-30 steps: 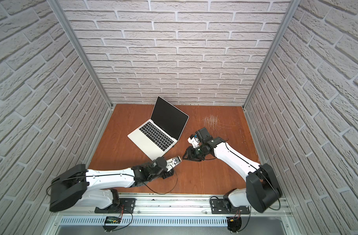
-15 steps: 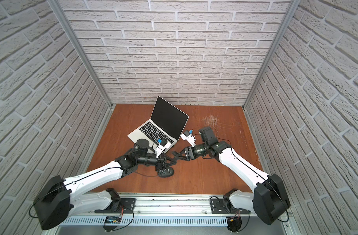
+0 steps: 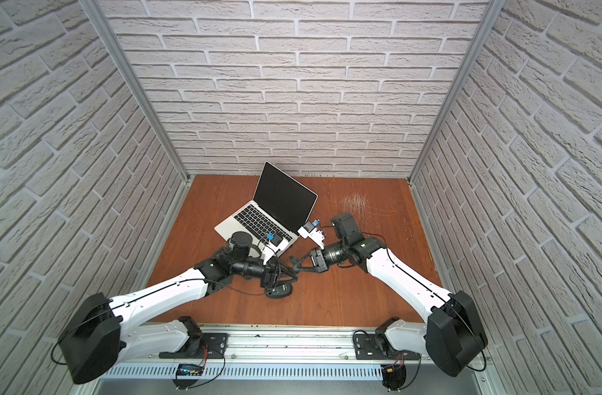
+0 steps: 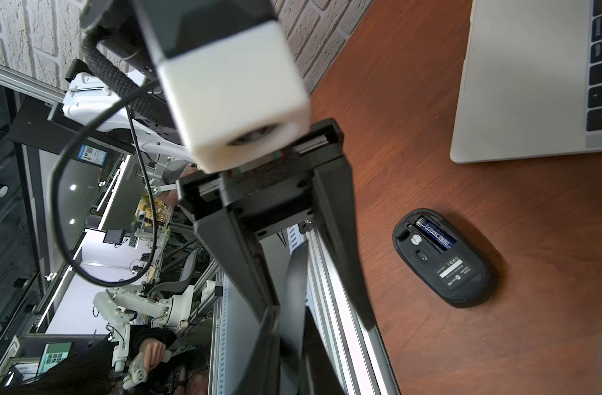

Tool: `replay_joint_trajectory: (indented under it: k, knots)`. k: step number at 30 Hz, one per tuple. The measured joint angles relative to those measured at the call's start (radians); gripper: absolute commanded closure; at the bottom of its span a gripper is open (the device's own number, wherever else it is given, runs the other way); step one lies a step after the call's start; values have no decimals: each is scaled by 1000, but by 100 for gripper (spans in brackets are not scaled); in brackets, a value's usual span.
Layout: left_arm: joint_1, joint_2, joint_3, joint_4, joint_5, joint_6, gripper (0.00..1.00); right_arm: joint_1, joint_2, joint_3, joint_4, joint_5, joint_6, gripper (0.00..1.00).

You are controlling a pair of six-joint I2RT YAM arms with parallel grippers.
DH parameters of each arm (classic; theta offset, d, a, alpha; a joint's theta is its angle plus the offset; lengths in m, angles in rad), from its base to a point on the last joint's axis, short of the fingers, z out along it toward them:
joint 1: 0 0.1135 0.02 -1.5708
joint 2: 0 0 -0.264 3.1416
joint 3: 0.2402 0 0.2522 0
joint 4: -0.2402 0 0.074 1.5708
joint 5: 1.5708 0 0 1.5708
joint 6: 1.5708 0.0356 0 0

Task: Insert the wireless mouse receiver into the laptop
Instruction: Pick up the lid from the center of the board, then close the lid on the mouse.

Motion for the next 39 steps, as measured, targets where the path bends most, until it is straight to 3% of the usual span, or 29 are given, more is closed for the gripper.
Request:
replay_joint_trajectory:
  k: [5, 11, 15, 22, 28, 39]
  knots:
    - [-28, -77, -48, -110, -243, -98, 16, 2, -67, -16, -2, 179, 28, 97]
    - [-254, -138, -115, -209, -499, -303, 16, -2, -143, -119, 33, 394, 84, 97]
    - [-319, -114, -156, -227, -597, -418, 16, -3, -137, -171, 60, 474, 120, 97]
    - [-326, 84, -146, -195, -653, -509, 16, -3, -129, -188, 105, 515, 155, 97]
    - [-322, 148, -103, -166, -663, -523, 15, -3, -140, -217, 122, 525, 172, 97]
    - [-235, 197, -8, -313, -772, -384, 14, -3, -136, -225, 146, 529, 192, 97]
